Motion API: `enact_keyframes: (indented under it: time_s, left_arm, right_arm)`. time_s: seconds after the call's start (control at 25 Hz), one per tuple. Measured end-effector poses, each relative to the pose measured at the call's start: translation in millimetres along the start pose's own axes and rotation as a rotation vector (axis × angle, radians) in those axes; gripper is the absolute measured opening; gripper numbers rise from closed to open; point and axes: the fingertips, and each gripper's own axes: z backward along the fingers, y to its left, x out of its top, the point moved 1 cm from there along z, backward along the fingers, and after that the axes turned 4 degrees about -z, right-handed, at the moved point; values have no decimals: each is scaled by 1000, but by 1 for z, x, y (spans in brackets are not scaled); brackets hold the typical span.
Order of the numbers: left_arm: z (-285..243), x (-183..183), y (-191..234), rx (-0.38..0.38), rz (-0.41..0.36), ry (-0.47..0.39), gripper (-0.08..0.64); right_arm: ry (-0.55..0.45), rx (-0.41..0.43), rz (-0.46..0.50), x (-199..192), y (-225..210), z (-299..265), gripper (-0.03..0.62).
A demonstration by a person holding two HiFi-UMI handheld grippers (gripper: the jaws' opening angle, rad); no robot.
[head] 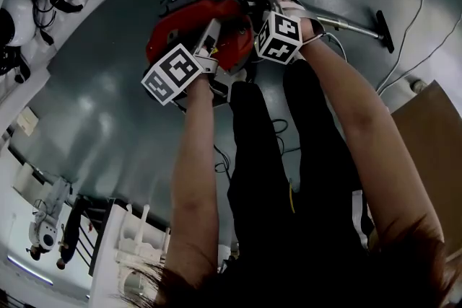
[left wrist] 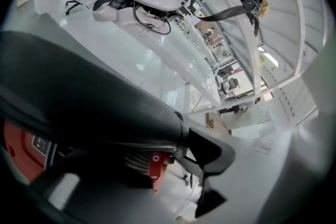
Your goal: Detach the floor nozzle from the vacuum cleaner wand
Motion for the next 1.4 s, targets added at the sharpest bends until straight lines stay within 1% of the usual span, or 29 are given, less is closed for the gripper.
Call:
enact_keyframes:
  time_s: [0.32,0.36,0.4,0.48,0.52,0.56,0.64,0.72,0.76,0.88,0.96,1.04,1.12,1.2,1.32,1.36,1.4]
  left_arm:
    - [2,-6,-3,-16,-38,44,227]
    - [2,-7,-4,-13,-59,53,230]
    - [2,-8,-4,-3,-100,67,236]
    - [1,-9,-9,29,-221,99,252]
    - [1,-9,-12,36,-267,110,254]
    - [0,-9,-15,32,-288,120,252]
    - [-2,-11,-18,18,-275,138,237]
    - [-4,-14,-17,28,-271,151,204]
    - [-5,-15,-16,39,-285,157,185]
    - [-6,-19,-17,56,-335,164,178]
    - [-7,-20,-19,55,-350,156,170]
    - [-5,-19,-19,65,-363,137,139]
    - [-2,-15,-19,87,-387,102,82]
    - [2,-12,-22,96,-414,68,30]
    - [9,-14,-36,61,-456,42,12]
    - [13,-15,-42,41,-472,31,11]
    - [17,-16,-48,18,-491,18,11]
  right_arm:
    - [16,-17,-33,5,-2,-6,170]
    - [21,-13,-30,5,-1,-6,172]
    - [23,-10,-24,6,-1,-6,172]
    - [14,-12,-15,8,-1,-4,173]
    - [4,-16,-17,8,-2,-2,175]
    - [-8,-20,-24,9,-2,0,183]
    - [-29,-19,-44,8,-2,4,186]
    - [-44,-13,-57,7,-1,8,184]
    - [-50,-10,-60,6,-1,10,184]
    - [-78,-16,-71,3,0,19,184]
    - [-104,-26,-88,1,-1,27,178]
    - [-131,-34,-107,-1,0,35,172]
    - [-155,-45,-124,-4,1,44,162]
    - [-172,-58,-143,-8,1,53,135]
    - [-194,-92,-202,-11,0,70,74]
    - [-202,-107,-232,-11,0,77,48]
    - [-212,-120,-267,-10,2,84,8]
